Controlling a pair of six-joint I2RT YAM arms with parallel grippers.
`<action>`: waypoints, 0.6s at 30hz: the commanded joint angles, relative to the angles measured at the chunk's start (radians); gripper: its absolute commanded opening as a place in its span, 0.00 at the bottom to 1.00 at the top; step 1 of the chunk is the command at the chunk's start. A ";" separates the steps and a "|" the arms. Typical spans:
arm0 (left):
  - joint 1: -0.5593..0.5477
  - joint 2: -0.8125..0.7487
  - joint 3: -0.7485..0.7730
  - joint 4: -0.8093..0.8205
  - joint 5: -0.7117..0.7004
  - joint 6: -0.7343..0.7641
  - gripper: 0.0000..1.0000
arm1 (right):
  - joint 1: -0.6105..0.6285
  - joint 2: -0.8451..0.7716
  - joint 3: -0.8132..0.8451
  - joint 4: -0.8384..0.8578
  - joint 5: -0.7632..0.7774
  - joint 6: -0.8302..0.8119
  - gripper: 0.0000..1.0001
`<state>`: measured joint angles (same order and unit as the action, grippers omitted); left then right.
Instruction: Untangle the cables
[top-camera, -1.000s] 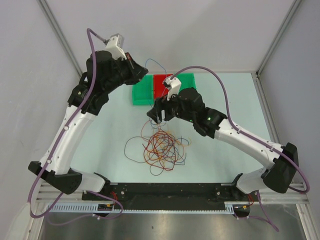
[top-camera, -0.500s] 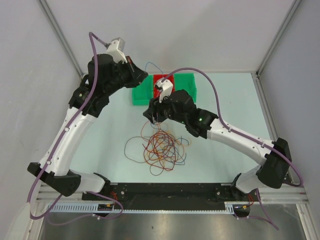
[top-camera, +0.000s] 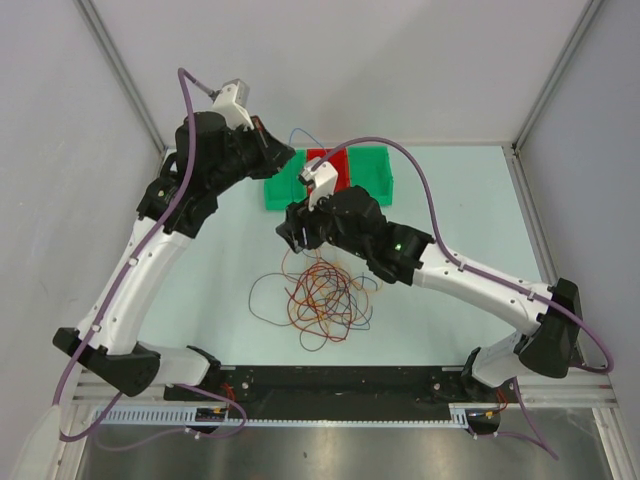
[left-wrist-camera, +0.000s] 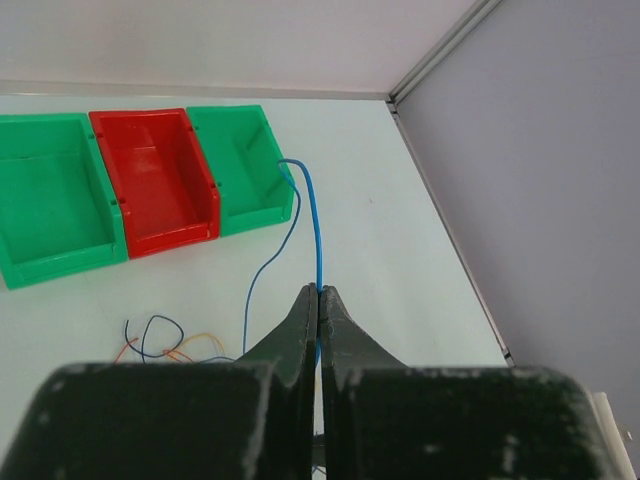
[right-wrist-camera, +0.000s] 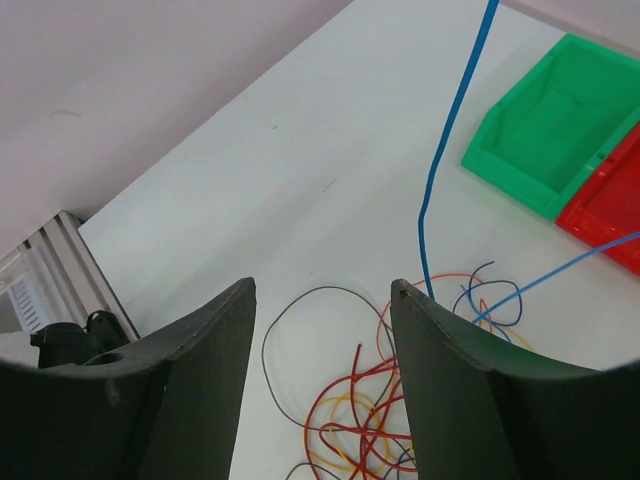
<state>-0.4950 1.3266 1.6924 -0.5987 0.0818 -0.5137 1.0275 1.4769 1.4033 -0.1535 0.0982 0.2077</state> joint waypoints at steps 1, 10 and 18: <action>0.004 -0.036 -0.007 0.031 -0.004 0.017 0.00 | 0.017 -0.026 0.045 -0.009 0.109 -0.040 0.61; 0.006 -0.043 -0.011 0.019 -0.016 0.026 0.00 | 0.028 -0.017 0.045 0.002 0.205 -0.048 0.61; 0.006 -0.047 -0.022 0.036 0.006 0.017 0.00 | 0.028 0.046 0.045 0.006 0.250 -0.051 0.61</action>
<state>-0.4942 1.3113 1.6745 -0.5926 0.0746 -0.5117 1.0500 1.4834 1.4055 -0.1669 0.2993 0.1703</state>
